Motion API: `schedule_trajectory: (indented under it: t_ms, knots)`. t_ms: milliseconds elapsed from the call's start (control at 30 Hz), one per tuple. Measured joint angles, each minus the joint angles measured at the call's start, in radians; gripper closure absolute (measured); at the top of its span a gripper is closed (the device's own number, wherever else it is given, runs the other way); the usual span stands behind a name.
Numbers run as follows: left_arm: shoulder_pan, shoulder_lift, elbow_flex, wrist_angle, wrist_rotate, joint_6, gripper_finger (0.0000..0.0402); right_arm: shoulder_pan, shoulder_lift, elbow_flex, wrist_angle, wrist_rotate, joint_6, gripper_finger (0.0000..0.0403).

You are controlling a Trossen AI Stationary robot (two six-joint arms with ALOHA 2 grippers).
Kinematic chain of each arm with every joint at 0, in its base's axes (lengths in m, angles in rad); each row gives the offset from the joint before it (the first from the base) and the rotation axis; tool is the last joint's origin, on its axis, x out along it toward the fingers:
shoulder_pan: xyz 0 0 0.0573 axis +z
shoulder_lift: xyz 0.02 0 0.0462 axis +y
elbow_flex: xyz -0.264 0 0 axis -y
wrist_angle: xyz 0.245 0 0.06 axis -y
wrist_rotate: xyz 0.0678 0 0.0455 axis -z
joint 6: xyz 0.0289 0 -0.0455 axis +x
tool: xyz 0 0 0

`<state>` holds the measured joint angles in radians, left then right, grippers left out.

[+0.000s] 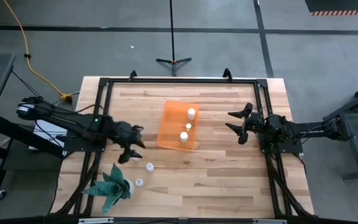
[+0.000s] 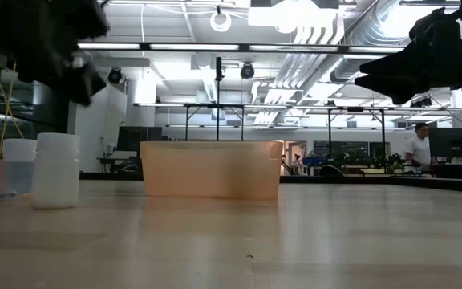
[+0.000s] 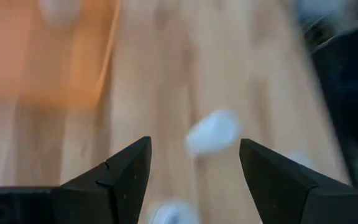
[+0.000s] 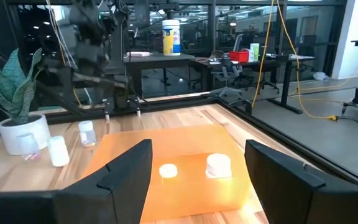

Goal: Pick and place pill bottles into a basket
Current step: Put the top left transparent pill bottle into the orange bin

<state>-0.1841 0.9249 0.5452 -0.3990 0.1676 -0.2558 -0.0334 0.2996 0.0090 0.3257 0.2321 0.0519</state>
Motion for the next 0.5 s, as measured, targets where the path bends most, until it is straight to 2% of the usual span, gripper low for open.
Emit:
schedule_trajectory:
  t_ms: [133, 300, 500]
  knots:
    - [0.0, 0.055, 0.009, -0.107, -0.042, -0.071, 0.0121, 0.0, 0.0, 0.0, -0.001, 0.0, 0.0, 0.0156]
    - [0.0, 0.075, 0.01, -0.119, 0.033, -0.159, 0.0121, 0.0, 0.0, 0.0, -0.002, 0.0, -0.001, 0.0156]
    - [0.0, 0.074, 0.01, -0.171, 0.037, -0.17, 0.0121, 0.0, 0.0, 0.0, -0.011, 0.0, -0.005, 0.0156]
